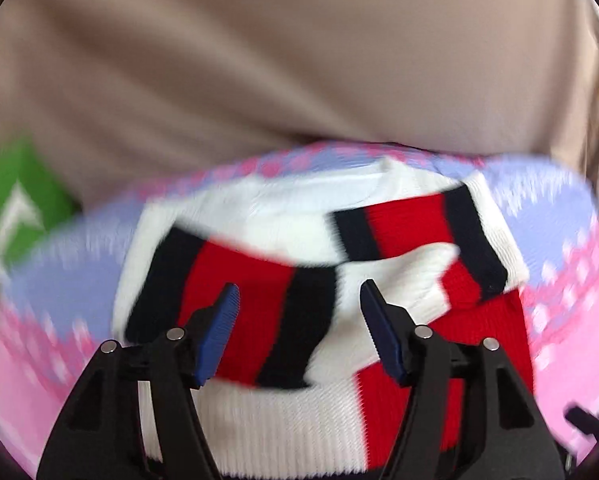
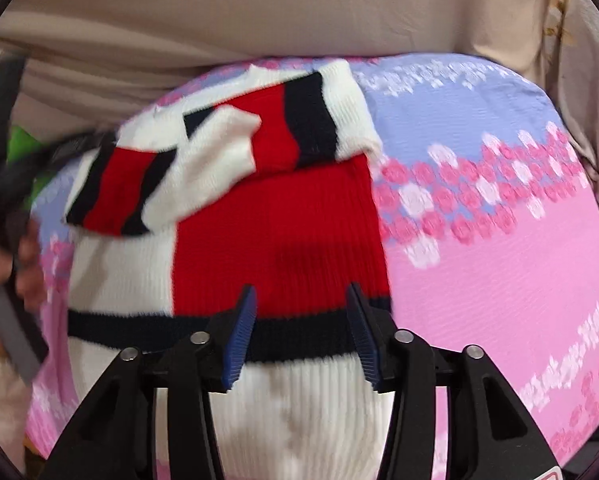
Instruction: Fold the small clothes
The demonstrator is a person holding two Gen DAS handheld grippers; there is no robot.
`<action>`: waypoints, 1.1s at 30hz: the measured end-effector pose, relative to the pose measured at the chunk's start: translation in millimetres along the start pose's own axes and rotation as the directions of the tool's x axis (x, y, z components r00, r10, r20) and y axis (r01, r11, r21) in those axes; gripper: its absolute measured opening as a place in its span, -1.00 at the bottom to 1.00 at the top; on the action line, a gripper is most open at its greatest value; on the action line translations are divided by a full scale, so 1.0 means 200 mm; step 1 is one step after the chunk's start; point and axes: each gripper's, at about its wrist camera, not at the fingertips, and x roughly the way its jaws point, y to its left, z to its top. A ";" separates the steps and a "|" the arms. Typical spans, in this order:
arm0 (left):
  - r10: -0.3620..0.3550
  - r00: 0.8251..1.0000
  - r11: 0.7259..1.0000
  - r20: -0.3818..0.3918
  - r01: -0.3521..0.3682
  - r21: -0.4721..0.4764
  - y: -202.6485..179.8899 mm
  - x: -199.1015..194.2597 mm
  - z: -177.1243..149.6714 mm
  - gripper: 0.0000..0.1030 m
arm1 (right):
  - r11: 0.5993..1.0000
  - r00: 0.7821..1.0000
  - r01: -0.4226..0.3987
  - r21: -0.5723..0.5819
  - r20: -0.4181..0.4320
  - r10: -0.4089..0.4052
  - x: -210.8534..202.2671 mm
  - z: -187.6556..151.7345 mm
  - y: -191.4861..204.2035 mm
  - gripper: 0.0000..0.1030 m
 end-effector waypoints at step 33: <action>-0.298 0.950 0.672 -0.093 0.139 -0.727 0.84 0.39 -0.26 0.14 | 0.986 0.995 -0.096 0.135 -0.008 0.098 0.62 0.63 -0.06 -0.80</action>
